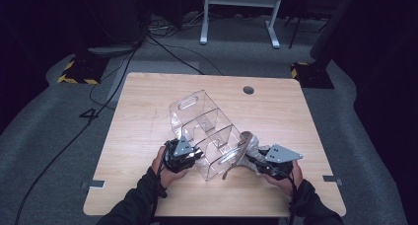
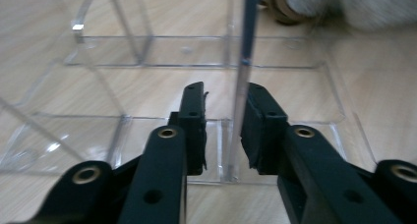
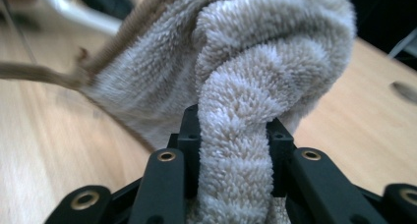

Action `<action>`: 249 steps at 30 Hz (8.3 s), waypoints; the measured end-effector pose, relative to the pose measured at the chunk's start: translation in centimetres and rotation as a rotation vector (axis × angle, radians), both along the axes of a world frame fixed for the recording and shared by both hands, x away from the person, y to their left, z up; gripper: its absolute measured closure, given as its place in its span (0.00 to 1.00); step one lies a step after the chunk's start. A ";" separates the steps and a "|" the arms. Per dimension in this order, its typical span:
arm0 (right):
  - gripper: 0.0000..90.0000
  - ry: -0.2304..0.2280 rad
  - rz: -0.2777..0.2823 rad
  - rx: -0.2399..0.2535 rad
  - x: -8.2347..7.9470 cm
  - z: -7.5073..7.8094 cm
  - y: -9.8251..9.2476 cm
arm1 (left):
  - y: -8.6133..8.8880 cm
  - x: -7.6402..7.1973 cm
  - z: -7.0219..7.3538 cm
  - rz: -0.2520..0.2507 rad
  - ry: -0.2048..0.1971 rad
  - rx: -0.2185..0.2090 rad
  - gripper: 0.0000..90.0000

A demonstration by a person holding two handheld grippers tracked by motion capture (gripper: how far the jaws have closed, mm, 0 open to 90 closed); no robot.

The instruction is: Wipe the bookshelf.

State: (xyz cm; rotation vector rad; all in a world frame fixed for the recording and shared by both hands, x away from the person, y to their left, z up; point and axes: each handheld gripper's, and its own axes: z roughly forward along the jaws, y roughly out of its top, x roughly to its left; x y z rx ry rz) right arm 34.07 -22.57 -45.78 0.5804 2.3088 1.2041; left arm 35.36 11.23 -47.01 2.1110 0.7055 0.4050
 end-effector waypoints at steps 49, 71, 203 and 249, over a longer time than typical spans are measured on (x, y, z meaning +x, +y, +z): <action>0.75 -0.012 0.133 0.119 2.4 5.1 -0.4 | -2.5 -3.3 -2.5 -0.379 0.123 0.105 0.93; 0.75 0.057 0.117 0.016 -1.8 -0.4 1.4 | 1.6 -3.6 -2.5 -0.451 0.170 0.086 0.93; 0.76 0.008 0.208 0.030 0.2 3.0 2.9 | 2.7 6.6 -3.2 -0.005 0.175 0.026 0.45; 0.76 0.057 0.273 0.007 -1.6 3.2 3.5 | 2.7 6.6 -3.2 0.005 0.185 0.015 0.45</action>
